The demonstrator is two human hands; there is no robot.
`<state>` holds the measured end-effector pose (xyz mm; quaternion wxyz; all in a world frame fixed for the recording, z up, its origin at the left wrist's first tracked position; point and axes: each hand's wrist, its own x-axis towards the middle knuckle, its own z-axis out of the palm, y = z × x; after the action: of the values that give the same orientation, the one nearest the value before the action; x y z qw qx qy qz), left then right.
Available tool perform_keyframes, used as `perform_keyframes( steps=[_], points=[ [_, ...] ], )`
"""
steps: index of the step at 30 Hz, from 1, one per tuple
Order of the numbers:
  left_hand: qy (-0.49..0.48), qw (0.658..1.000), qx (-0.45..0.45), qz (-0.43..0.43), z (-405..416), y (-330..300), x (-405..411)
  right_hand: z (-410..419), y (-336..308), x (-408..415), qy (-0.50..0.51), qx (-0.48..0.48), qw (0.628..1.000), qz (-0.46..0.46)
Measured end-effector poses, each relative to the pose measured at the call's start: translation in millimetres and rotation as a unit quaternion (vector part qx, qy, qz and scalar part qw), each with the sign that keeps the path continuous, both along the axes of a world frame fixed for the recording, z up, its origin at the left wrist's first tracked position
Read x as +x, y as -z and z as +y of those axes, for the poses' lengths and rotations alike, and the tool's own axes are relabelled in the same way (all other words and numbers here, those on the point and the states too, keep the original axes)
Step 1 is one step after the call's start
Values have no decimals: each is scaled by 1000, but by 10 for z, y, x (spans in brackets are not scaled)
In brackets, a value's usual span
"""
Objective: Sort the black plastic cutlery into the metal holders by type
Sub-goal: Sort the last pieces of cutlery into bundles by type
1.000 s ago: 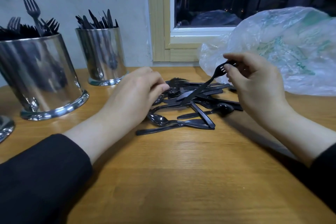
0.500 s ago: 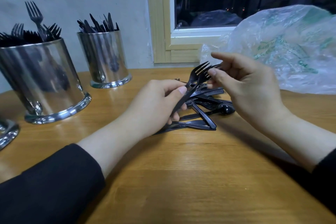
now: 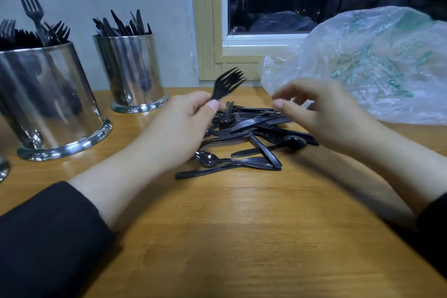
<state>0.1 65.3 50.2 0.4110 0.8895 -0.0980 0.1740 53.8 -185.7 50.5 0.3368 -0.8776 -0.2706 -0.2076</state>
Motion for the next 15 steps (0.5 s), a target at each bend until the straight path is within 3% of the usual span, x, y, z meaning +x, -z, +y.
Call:
perform_keyframes(
  steps=[3, 5, 8, 15],
  points=[
    [-18, 1000, -6, -9, 37, 20, 9, -248, -10, 84, -36, -184, 978, 92],
    [-19, 1000, 12, -17, 1, 40, -6, -368, 5, 101, -37, -249, 956, 148],
    [-1, 999, 28, -18, -50, 56, -34, -410, 16, 114, -35, -259, 951, 163],
    [-5, 999, 33, -29, -49, 58, -40, -291, 59, 88, -10, -261, 960, 103]
  ],
)
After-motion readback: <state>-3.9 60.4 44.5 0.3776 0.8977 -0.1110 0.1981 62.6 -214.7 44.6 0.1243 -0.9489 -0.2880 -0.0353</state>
